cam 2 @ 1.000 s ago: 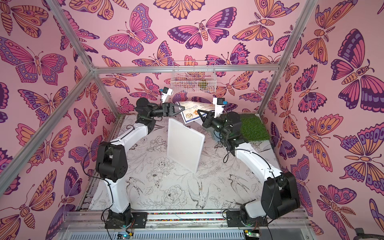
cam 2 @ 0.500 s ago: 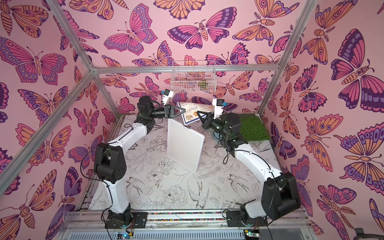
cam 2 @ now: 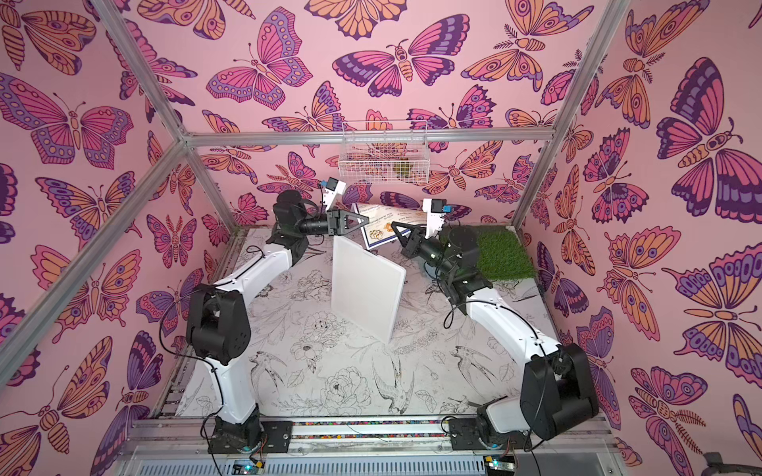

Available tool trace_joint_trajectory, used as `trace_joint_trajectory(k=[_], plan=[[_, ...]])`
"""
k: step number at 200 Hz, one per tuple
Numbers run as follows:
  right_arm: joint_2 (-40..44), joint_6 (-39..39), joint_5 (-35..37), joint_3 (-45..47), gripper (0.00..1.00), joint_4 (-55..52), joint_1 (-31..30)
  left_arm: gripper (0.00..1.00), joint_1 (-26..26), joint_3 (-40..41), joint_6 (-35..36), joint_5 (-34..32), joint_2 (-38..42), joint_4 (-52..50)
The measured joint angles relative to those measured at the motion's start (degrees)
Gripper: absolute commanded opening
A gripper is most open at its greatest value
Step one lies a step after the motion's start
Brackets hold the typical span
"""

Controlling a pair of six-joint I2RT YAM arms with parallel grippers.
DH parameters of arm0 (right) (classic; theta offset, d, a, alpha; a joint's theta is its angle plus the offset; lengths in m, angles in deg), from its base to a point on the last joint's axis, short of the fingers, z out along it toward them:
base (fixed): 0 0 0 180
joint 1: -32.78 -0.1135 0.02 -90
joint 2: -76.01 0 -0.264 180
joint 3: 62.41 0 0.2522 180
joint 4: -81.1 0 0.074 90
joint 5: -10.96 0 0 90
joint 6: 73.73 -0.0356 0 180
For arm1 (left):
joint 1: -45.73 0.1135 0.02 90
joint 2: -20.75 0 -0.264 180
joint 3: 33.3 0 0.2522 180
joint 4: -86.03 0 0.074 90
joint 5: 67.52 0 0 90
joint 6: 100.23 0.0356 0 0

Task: Insert the menus into the narrow rack
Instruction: Insert the menu into the narrow rack.

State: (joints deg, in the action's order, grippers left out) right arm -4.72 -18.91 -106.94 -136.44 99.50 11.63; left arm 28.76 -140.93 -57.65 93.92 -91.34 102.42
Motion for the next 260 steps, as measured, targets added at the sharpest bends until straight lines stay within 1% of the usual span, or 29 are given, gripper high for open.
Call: trace_joint_trajectory(k=[53,81,96,114,136,198,231,260], plan=[[1.03,-0.37,0.24,1.27,0.0,0.24,0.0,0.03,-0.22,0.66,0.46,0.61,0.28,0.55],[1.97,-0.31,0.44,2.01,0.0,0.22,0.0,0.08,-0.5,0.92,-0.02,1.03,0.28,1.79],[2.34,-0.13,0.35,2.16,0.0,0.2,0.0,0.13,-0.5,1.01,-1.01,0.9,0.26,2.78],[2.47,0.28,0.02,2.16,0.0,0.2,0.0,0.26,-0.28,1.03,-3.04,0.76,0.26,4.44],[2.47,0.72,-0.24,2.36,0.0,0.2,0.0,0.3,-0.17,1.03,-5.14,0.79,0.24,6.54],[3.1,2.47,0.24,2.64,0.0,-0.17,0.0,0.33,-0.17,0.9,-7.3,0.76,0.09,8.0],[3.23,2.95,0.44,2.64,0.0,-0.22,0.0,0.35,-0.17,-0.17,-7.58,0.72,-1.33,8.04],[3.23,3.76,0.46,2.64,0.0,-0.22,0.0,0.35,-0.11,-0.72,-7.93,0.57,-2.49,7.96]])
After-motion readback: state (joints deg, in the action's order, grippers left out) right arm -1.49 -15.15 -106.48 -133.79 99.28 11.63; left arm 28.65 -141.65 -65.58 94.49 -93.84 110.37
